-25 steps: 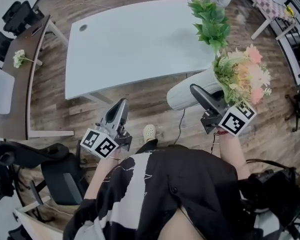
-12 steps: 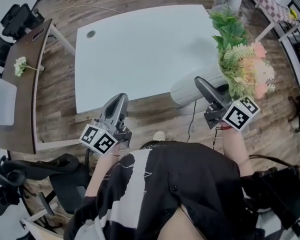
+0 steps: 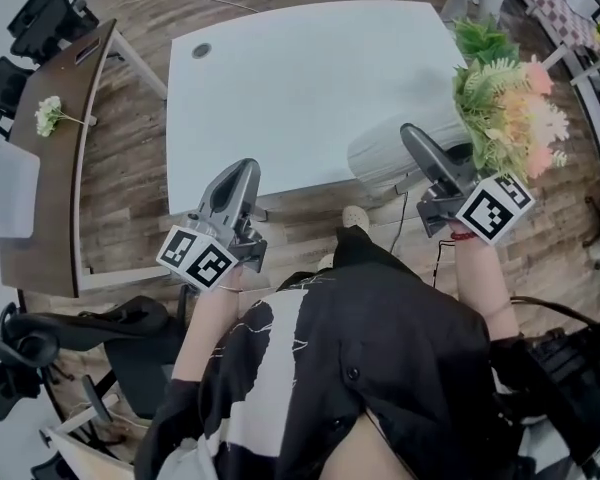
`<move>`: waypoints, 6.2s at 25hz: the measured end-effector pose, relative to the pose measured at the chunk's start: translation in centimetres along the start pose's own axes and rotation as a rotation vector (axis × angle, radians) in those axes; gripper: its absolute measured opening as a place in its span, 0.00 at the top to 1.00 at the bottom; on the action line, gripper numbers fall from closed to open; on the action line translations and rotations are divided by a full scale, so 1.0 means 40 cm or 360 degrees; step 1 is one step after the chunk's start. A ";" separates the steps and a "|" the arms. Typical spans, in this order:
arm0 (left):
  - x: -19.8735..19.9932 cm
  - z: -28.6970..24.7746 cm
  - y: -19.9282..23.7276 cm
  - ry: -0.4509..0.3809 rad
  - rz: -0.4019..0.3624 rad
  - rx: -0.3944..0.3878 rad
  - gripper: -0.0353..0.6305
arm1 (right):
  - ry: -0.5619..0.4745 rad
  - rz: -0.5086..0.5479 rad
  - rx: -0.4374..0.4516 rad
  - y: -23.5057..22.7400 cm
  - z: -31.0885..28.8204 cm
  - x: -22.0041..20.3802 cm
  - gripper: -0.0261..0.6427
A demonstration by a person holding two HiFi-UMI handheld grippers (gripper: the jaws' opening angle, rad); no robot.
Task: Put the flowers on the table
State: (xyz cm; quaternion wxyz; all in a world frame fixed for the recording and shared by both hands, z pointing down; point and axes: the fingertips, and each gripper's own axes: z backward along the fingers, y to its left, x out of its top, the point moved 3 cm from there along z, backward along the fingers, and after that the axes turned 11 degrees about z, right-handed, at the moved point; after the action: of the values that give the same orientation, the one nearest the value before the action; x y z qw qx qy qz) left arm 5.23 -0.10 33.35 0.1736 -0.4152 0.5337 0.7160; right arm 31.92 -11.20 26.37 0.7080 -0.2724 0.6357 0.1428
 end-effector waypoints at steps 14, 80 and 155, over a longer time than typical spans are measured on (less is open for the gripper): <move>0.162 -0.162 0.131 0.0123 -0.0182 -0.0159 0.93 | -0.0008 0.0081 0.0082 -0.066 -0.347 -0.004 0.37; 0.246 -0.370 0.645 0.0193 0.0159 0.0138 0.93 | 0.0194 -0.0085 0.0046 -0.260 -1.123 -0.318 0.37; 0.268 -0.263 0.640 0.0115 0.0172 0.0218 0.93 | 0.0410 0.0357 0.0119 -0.105 -1.187 -0.364 0.37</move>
State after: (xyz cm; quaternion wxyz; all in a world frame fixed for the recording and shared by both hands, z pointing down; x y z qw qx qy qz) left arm -14.54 -21.20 39.98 0.1433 -0.3985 0.6088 0.6708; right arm -7.01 -39.45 39.42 0.6100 -0.1892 0.7524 0.1610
